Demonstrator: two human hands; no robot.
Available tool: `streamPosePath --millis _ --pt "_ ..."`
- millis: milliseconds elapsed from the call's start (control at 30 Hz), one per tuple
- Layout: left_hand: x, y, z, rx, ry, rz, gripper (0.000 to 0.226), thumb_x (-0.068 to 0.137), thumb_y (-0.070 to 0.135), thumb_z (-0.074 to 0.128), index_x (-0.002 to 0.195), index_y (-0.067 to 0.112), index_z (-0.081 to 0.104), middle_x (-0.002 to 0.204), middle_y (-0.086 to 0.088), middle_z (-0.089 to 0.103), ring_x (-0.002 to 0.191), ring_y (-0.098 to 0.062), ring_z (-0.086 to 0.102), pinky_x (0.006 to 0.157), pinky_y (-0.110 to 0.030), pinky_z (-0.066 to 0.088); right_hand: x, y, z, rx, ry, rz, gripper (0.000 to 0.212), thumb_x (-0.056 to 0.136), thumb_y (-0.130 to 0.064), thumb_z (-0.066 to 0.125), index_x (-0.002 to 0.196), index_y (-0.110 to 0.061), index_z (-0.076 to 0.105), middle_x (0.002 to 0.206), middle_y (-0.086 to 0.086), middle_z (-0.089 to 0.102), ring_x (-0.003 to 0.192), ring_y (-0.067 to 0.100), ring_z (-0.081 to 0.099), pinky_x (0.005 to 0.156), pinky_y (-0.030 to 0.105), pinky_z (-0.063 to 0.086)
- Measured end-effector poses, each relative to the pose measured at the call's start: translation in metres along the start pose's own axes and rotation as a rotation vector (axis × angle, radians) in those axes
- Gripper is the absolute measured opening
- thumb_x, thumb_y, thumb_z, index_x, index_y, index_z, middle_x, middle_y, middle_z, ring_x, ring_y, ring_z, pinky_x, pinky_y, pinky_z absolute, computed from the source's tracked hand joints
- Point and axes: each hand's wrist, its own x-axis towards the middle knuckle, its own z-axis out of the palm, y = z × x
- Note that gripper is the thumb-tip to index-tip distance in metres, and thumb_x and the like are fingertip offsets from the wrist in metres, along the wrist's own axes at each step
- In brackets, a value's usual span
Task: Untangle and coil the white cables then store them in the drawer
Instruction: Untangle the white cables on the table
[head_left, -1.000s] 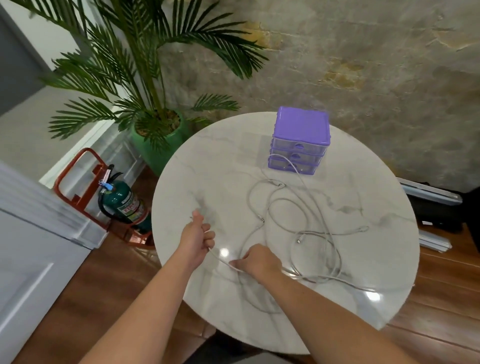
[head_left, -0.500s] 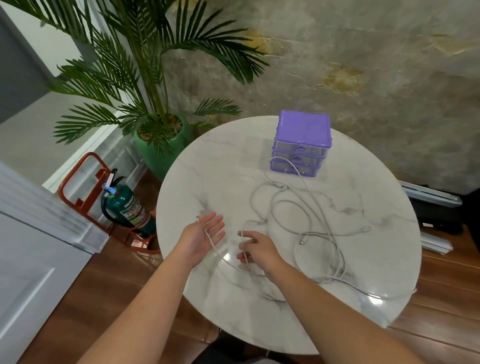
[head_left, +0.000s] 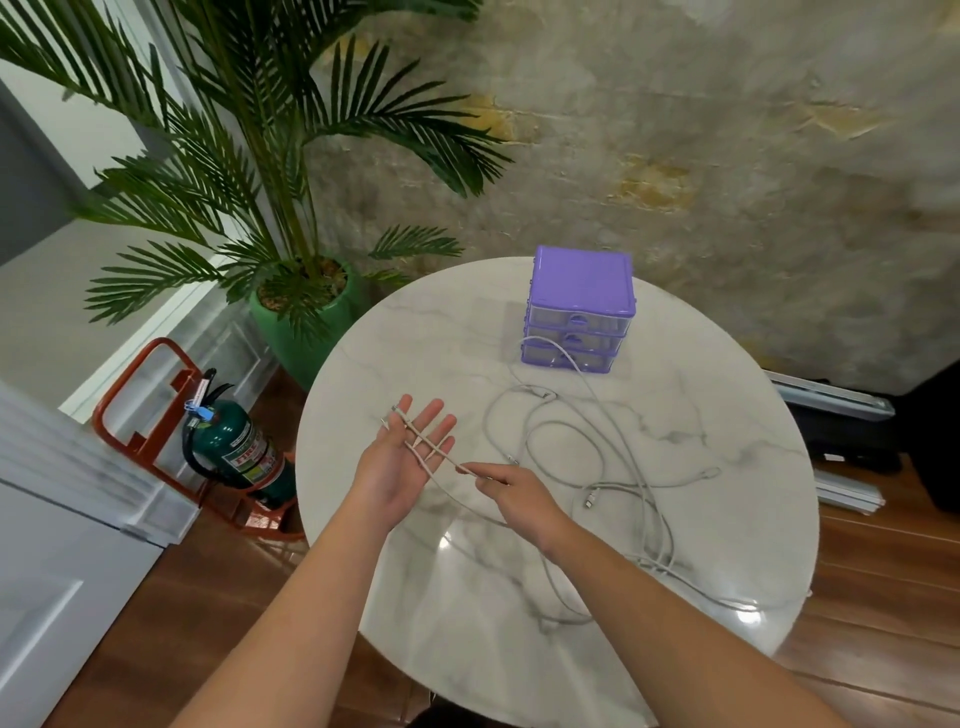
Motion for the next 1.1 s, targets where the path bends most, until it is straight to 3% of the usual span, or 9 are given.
streamPosePath --millis 100,233,300,367,533,667,800,933,1100 --pt "0.004 -0.002 0.003 0.039 0.031 0.016 0.039 0.105 0.035 0.031 0.129 0.014 0.053 0.093 -0.002 0.059 0.079 -0.015 0.059 0.089 -0.037 0.051 0.003 0.000 -0.006 -0.060 0.020 -0.048 0.034 0.098 -0.016 0.048 0.120 -0.033 0.068 0.109 0.011 0.066 0.102 0.028 0.060 0.087 0.021 0.046" --pt "0.009 -0.001 0.007 -0.010 0.101 0.054 0.032 0.105 0.035 0.032 0.106 0.012 0.055 0.063 0.004 0.036 0.051 -0.007 0.037 0.065 -0.022 0.048 0.005 -0.004 -0.012 -0.108 0.033 -0.096 0.026 0.096 -0.024 0.057 0.117 -0.031 0.070 0.081 -0.006 0.045 0.074 0.004 0.050 0.072 0.009 0.039" --pt "0.012 0.006 0.010 -0.102 0.134 0.087 0.030 0.105 0.036 0.032 0.091 0.015 0.050 0.059 0.005 0.034 0.045 -0.008 0.032 0.055 -0.020 0.043 0.005 -0.001 -0.019 -0.040 0.069 -0.028 0.011 0.087 -0.032 0.069 0.094 -0.023 0.070 0.068 -0.006 0.046 0.064 0.008 0.047 0.068 0.021 0.041" --pt "0.014 0.016 0.011 -0.190 0.146 0.120 0.031 0.104 0.037 0.033 0.084 0.018 0.046 0.057 0.006 0.031 0.042 -0.008 0.029 0.052 -0.021 0.041 0.003 0.004 -0.034 -0.103 0.131 0.022 0.030 0.080 -0.045 0.074 0.071 -0.021 0.058 0.060 -0.008 0.043 0.059 0.011 0.042 0.061 0.026 0.035" --pt "0.020 0.030 0.007 -0.229 0.184 0.163 0.032 0.105 0.037 0.031 0.082 0.018 0.042 0.049 0.007 0.027 0.037 -0.008 0.025 0.041 -0.017 0.032 -0.001 0.009 -0.077 -0.658 0.311 -0.112 0.025 0.084 -0.053 0.063 0.091 -0.031 0.072 0.088 -0.007 0.052 0.085 0.013 0.055 0.081 0.030 0.044" --pt "0.027 0.025 0.007 -0.280 0.233 0.151 0.033 0.104 0.039 0.032 0.081 0.019 0.043 0.050 0.007 0.028 0.040 -0.009 0.024 0.042 -0.018 0.028 -0.007 0.014 -0.083 -0.546 0.156 -0.066 0.026 0.090 -0.048 0.057 0.103 -0.032 0.074 0.102 -0.004 0.054 0.103 0.013 0.051 0.098 0.033 0.039" --pt "0.032 0.024 0.008 -0.341 0.292 0.149 0.031 0.104 0.038 0.032 0.082 0.019 0.044 0.052 0.006 0.028 0.040 -0.008 0.024 0.047 -0.018 0.031 -0.020 0.023 -0.083 -0.371 -0.066 0.100 0.034 0.094 -0.046 0.053 0.091 -0.020 0.075 0.083 0.000 0.073 0.076 0.010 0.059 0.079 0.029 0.047" --pt "0.033 0.025 0.005 -0.347 0.330 0.152 0.029 0.105 0.035 0.031 0.085 0.020 0.045 0.056 0.006 0.028 0.041 -0.010 0.025 0.050 -0.020 0.035 -0.024 0.027 -0.099 -0.109 0.065 0.137 0.041 0.088 -0.052 0.061 0.076 -0.013 0.054 0.053 0.002 0.047 0.042 0.012 0.042 0.046 0.025 0.037" --pt "0.037 0.030 -0.003 -0.341 0.366 0.144 0.028 0.105 0.030 0.030 0.082 0.021 0.044 0.051 0.006 0.028 0.040 -0.011 0.024 0.055 -0.022 0.041 -0.030 0.042 -0.129 -0.489 0.327 0.194 0.063 0.088 -0.072 0.037 0.073 -0.014 0.055 0.066 -0.001 0.055 0.064 0.015 0.052 0.062 0.032 0.038"
